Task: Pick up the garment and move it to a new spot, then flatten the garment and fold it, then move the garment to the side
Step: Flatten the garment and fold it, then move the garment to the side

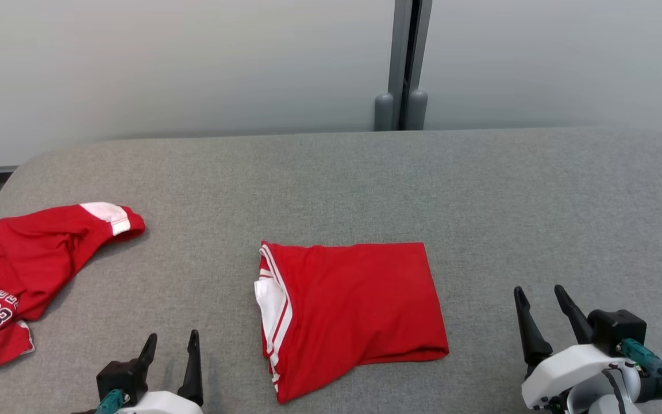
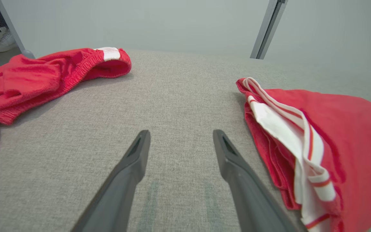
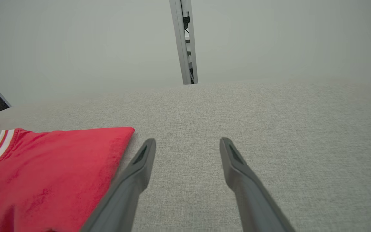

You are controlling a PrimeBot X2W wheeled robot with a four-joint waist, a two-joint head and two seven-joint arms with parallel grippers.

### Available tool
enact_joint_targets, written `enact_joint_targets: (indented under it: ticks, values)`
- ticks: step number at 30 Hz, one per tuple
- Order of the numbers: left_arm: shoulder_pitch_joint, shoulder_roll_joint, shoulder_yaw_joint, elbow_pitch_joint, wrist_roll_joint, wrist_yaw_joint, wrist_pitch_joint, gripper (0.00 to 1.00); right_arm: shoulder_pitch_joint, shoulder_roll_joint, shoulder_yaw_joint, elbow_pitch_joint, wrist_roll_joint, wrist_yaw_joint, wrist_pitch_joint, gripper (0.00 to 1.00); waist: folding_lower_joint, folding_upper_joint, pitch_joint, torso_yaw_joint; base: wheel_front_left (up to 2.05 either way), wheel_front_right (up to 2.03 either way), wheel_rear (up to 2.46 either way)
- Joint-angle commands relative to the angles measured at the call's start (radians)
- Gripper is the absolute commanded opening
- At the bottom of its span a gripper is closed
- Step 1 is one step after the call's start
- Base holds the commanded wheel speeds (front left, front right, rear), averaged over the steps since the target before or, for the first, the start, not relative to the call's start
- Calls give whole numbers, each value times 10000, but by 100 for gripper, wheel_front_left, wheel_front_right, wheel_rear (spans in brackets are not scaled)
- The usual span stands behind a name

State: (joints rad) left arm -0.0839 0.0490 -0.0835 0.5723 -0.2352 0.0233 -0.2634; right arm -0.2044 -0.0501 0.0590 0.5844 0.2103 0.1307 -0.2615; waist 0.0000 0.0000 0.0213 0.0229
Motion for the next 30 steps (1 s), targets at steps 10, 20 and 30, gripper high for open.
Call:
enact_joint_targets:
  ticks: [10,20,30]
  values:
    - [562,42,473,-388,207,16,-16,100,615,-37,-51,-684,64,1,-49,100,0,0,-332,-155,0,0,0]
    - [674,39,567,-569,268,-42,-16,100,795,-34,154,-801,180,1,-50,100,0,0,-319,-114,0,0,0]
    - [141,43,20,-583,55,-67,-16,100,-236,-31,1850,-176,1237,1,-50,100,0,0,674,514,0,0,0]
